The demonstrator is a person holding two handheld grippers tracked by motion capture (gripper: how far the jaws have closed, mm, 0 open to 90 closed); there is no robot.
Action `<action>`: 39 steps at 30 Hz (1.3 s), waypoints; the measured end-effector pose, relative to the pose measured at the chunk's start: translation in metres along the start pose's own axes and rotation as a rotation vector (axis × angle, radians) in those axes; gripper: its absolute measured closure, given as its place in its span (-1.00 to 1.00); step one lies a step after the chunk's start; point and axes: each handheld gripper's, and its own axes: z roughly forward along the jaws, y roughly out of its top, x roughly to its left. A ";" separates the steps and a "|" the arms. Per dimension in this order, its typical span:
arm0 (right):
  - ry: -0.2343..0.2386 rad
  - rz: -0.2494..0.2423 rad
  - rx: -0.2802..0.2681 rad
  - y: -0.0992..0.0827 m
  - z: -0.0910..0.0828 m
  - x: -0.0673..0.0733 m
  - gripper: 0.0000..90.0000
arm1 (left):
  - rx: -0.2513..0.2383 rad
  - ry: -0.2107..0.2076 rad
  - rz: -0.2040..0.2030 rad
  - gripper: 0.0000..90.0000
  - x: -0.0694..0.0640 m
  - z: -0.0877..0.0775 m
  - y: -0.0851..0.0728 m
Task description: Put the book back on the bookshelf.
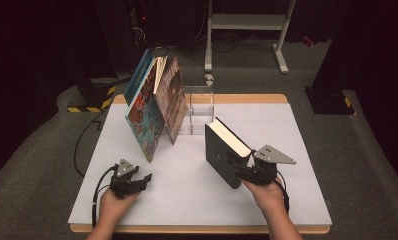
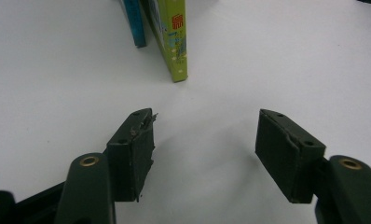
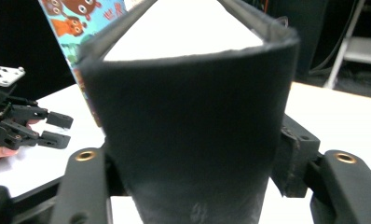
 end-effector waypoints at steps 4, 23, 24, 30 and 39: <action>-0.006 -0.008 -0.006 0.003 0.001 0.002 -0.13 | -0.002 0.000 0.005 -0.18 0.000 -0.001 0.000; -0.049 -0.070 -0.065 0.017 0.006 0.012 0.06 | -0.009 0.006 0.000 -0.18 0.000 -0.001 0.000; -0.048 -0.072 -0.066 0.017 0.006 0.012 0.09 | -0.009 0.006 0.000 -0.18 0.000 -0.001 0.000; -0.048 -0.089 -0.048 0.018 0.005 0.011 0.17 | -0.011 0.006 -0.003 -0.18 0.000 0.000 0.000; -0.054 -0.096 -0.040 0.019 0.005 0.013 0.18 | -0.009 0.008 -0.001 -0.18 0.000 0.000 0.000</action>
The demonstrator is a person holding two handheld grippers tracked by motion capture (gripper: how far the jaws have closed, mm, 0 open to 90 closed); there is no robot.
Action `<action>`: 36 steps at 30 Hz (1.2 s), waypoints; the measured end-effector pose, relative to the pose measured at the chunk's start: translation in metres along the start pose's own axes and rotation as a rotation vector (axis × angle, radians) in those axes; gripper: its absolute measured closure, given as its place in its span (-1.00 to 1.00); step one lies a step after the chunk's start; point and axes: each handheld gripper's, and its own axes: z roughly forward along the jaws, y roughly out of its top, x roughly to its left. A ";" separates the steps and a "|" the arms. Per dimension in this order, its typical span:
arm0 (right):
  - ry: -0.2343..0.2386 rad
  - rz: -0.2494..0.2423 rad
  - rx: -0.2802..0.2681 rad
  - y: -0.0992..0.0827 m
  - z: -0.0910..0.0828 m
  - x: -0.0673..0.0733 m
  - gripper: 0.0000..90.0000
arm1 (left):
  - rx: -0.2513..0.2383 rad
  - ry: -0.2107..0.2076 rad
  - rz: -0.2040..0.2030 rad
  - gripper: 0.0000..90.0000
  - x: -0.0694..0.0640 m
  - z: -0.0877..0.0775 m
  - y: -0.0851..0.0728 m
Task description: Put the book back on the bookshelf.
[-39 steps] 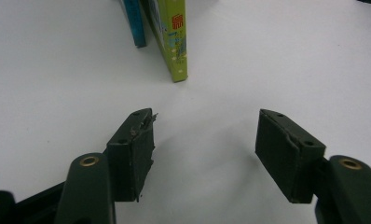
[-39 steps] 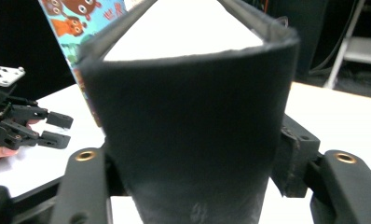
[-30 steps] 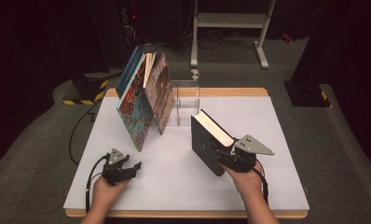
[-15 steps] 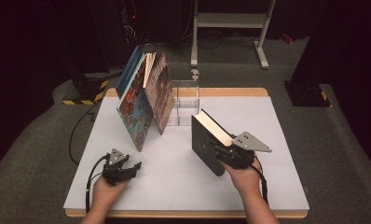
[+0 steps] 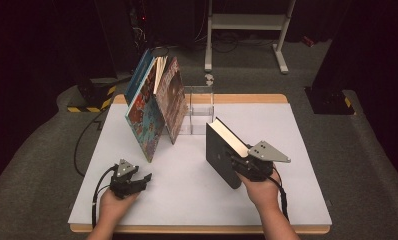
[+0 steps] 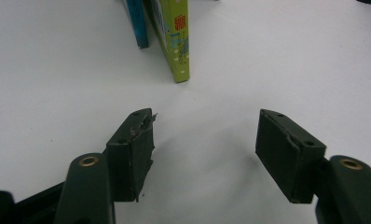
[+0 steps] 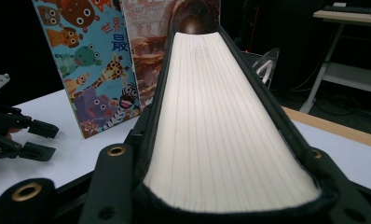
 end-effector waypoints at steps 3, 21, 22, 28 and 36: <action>-0.002 0.001 0.002 0.000 0.000 0.000 0.18 | 0.000 0.001 0.002 -0.18 0.000 0.000 0.000; -0.033 0.003 0.050 0.019 0.013 0.005 0.20 | 0.004 -0.001 0.006 -0.18 0.000 0.000 0.000; -0.039 0.004 0.049 0.021 0.014 0.005 0.20 | 0.005 -0.001 0.008 -0.18 0.000 0.000 0.000; -0.045 0.015 0.031 0.031 0.021 0.004 0.20 | 0.005 -0.002 0.004 -0.18 0.000 0.000 0.000; -0.061 0.023 -0.005 0.047 0.038 0.005 0.20 | 0.004 0.000 0.006 -0.18 0.000 0.000 0.000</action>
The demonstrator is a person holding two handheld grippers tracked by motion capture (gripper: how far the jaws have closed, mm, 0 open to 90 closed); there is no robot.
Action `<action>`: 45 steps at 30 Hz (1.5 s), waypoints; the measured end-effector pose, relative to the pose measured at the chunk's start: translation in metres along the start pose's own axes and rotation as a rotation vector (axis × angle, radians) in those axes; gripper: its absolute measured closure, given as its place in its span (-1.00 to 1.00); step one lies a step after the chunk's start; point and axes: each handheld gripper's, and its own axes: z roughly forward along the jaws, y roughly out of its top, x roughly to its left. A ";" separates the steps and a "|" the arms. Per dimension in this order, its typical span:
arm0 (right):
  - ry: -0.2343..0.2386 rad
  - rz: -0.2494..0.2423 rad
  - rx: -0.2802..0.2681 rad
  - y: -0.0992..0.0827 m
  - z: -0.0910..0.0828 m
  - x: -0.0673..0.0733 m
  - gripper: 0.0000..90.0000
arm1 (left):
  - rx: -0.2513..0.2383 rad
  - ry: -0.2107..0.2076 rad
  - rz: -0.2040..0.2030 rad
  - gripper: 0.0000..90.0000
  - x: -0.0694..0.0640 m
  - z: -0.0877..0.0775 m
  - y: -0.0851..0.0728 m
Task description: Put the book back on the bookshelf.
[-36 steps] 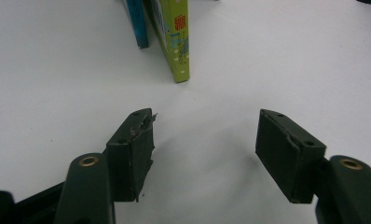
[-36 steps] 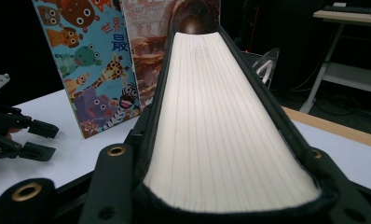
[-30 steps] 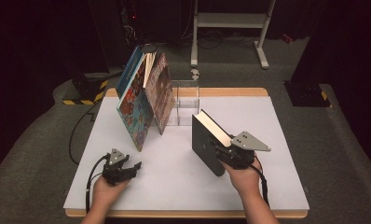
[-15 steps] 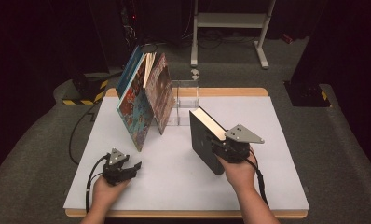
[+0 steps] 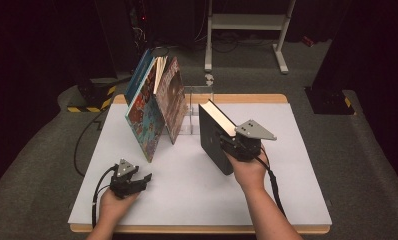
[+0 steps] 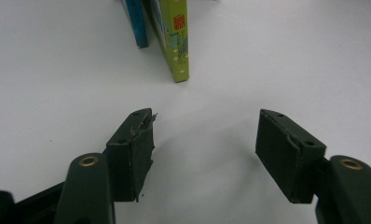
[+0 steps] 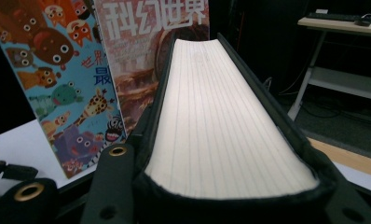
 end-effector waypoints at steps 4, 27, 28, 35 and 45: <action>-0.015 -0.001 -0.013 0.005 0.013 0.002 0.20 | -0.009 0.000 -0.010 -0.18 -0.001 0.000 0.000; -0.152 0.034 -0.040 0.028 0.094 -0.006 0.20 | 0.006 -0.014 -0.015 -0.19 0.002 0.000 0.001; -0.156 0.035 -0.038 0.028 0.098 -0.005 0.20 | 0.006 -0.015 -0.016 -0.19 0.001 0.000 0.001; -0.191 0.051 -0.026 0.024 0.120 -0.006 0.20 | 0.004 -0.012 -0.016 -0.19 0.001 0.000 0.001; -0.232 0.054 -0.021 0.022 0.143 -0.008 0.20 | 0.003 -0.016 -0.016 -0.18 0.001 0.000 0.001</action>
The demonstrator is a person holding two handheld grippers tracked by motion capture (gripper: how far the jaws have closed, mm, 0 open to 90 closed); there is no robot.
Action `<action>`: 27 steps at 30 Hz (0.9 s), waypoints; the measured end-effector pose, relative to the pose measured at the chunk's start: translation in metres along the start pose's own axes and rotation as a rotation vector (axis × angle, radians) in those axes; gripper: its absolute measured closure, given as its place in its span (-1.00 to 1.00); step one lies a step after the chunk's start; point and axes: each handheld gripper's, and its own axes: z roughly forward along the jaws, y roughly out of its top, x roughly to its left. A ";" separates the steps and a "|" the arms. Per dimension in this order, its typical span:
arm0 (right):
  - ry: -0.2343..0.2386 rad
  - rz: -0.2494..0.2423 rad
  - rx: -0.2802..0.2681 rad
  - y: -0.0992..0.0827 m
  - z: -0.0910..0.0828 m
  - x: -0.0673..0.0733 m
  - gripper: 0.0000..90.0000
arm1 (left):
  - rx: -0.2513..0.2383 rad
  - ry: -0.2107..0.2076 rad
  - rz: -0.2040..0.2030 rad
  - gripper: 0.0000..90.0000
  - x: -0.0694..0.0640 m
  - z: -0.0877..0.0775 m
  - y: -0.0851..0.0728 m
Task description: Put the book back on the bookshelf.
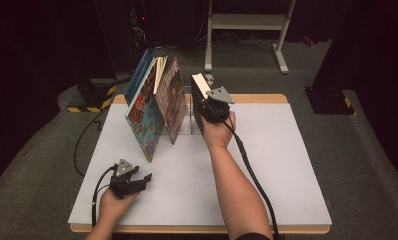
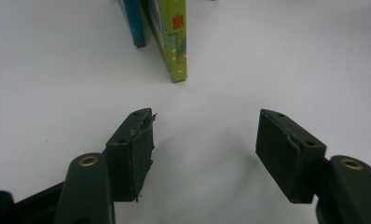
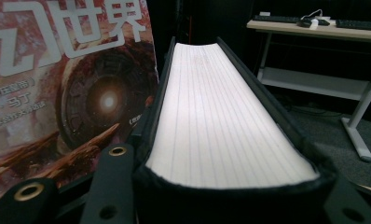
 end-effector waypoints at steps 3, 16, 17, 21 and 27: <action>-0.008 0.003 0.008 -0.002 0.007 0.001 0.20 | -0.004 0.001 0.007 -0.18 -0.001 0.000 -0.001; -0.048 0.009 -0.005 -0.003 0.025 0.005 0.20 | -0.005 -0.001 0.007 -0.18 -0.001 0.000 0.000; -0.050 0.011 -0.004 -0.004 0.027 0.005 0.20 | -0.005 -0.002 0.007 -0.18 -0.001 0.000 0.000; -0.054 0.010 -0.007 -0.005 0.030 0.005 0.20 | -0.005 -0.004 0.006 -0.18 -0.001 0.000 0.000; -0.049 0.009 0.001 -0.008 0.027 0.004 0.18 | -0.009 -0.001 0.010 -0.17 -0.002 0.000 -0.001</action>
